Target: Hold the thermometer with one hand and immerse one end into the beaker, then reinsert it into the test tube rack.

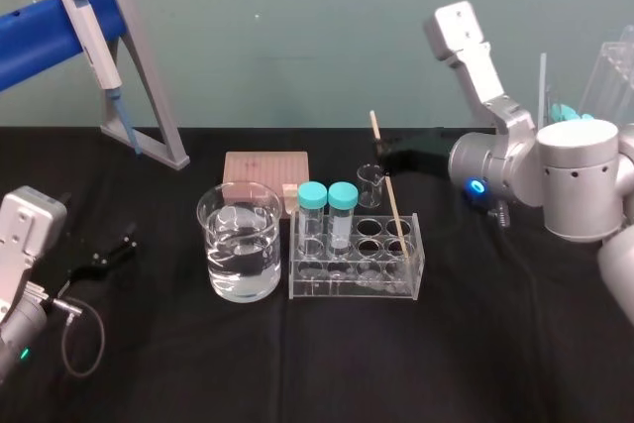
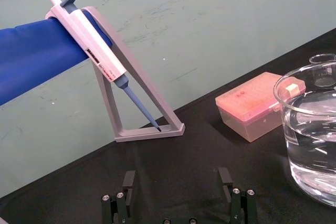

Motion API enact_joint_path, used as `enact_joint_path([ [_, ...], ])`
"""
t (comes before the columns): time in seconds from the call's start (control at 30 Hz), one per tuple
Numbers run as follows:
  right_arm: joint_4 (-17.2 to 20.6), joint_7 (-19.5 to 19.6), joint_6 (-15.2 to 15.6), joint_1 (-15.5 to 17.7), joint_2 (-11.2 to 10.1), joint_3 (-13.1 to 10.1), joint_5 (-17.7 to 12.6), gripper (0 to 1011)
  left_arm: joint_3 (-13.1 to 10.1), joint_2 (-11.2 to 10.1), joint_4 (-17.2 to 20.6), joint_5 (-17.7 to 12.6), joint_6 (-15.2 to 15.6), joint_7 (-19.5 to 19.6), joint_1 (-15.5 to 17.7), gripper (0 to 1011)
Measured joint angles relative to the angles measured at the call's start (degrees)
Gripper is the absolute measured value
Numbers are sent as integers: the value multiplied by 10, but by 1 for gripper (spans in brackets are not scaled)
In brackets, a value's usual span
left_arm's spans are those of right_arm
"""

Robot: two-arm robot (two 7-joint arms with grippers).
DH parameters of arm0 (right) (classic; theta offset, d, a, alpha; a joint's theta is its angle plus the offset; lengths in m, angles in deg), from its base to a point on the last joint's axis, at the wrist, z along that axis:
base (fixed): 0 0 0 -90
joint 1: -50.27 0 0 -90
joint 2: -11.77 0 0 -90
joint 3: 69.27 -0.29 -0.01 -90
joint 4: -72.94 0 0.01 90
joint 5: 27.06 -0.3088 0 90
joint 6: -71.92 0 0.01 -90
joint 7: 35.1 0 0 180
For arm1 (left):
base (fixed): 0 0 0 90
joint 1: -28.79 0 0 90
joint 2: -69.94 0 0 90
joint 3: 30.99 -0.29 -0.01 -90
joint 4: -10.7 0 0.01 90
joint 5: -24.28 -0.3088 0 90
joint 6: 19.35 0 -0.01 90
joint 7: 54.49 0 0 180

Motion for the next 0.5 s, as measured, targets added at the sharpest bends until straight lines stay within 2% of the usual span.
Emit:
enact_joint_path([
  [0.23,62,-11,-33,46,-4,-50,-31,46,0,0,0,0,0,0,0,1004],
  [0.37,83,-17,-50,65,-8,-66,-48,46,0,0,0,0,0,0,0,1004],
  [0.5,115,-24,-86,89,-22,-82,-61,46,0,0,0,0,0,0,0,1004],
])
